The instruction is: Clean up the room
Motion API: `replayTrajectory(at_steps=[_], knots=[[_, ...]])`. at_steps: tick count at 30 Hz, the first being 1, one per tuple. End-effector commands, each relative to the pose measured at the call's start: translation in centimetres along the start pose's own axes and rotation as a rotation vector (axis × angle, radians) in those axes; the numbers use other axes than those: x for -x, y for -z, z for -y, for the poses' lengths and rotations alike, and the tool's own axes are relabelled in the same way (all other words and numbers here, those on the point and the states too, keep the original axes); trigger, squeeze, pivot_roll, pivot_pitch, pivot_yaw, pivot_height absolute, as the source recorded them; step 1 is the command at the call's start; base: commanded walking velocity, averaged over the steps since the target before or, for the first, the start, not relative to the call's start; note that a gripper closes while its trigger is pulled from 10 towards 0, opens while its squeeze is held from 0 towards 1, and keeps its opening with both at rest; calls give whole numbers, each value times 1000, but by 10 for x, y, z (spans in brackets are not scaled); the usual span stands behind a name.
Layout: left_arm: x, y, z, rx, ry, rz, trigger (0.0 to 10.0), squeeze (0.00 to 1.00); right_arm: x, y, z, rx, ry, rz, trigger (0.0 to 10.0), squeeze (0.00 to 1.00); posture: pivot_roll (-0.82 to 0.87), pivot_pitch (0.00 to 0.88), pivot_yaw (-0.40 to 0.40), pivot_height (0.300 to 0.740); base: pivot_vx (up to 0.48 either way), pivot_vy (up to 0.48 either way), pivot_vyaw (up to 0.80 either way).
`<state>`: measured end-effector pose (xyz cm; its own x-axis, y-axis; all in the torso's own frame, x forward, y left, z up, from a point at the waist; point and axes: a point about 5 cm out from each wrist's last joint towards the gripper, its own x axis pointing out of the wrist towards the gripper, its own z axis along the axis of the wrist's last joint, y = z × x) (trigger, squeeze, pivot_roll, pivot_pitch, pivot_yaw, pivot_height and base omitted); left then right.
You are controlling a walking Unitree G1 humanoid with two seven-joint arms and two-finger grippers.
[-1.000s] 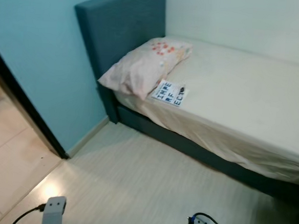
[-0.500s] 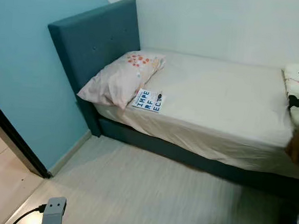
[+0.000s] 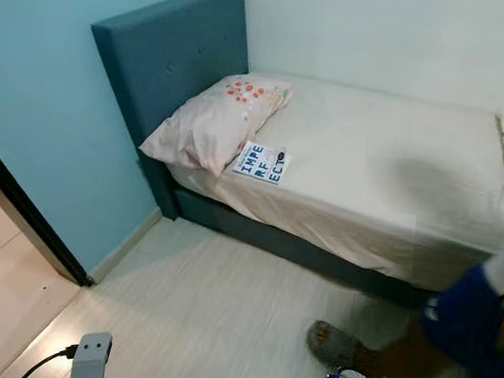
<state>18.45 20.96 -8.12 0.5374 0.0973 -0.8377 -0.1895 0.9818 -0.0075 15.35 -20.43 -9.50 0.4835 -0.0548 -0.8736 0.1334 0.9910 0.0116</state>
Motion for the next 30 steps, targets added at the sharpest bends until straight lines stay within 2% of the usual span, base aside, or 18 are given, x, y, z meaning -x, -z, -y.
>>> replayTrajectory(at_steps=[1,3,7,14,24,26,28,30], knots=[[1,5,-7,-11,-14,-18,10000,0,1,16,-7,10,-21,-54,10000,0,-85,76,58,740,0,0,0],[1,5,-7,-11,-15,-19,10000,0,2,19,-4,10,-18,-59,10000,0,-85,78,58,740,0,0,0],[1,6,-8,-9,-16,-21,10000,0,6,28,12,9,-1,-72,10000,0,-85,84,61,740,0,0,0],[1,6,-8,-2,-12,-21,10000,0,8,31,19,7,7,-78,10000,0,-83,91,61,740,0,0,0],[1,5,-8,6,-8,-16,10000,0,4,25,-2,4,-15,-68,10000,0,-84,97,62,740,0,0,0],[1,5,-8,8,-7,-15,10000,0,2,22,-12,5,-24,-64,10000,0,-85,97,60,740,0,0,0],[1,5,-8,8,-7,-15,10000,0,2,22,-12,5,-24,-64,10000,0,-85,97,60,740,0,0,0],[1,5,-7,10,-6,-15,10000,0,1,20,-20,6,-31,-63,10000,0,-86,99,58,740,0,0,0]])
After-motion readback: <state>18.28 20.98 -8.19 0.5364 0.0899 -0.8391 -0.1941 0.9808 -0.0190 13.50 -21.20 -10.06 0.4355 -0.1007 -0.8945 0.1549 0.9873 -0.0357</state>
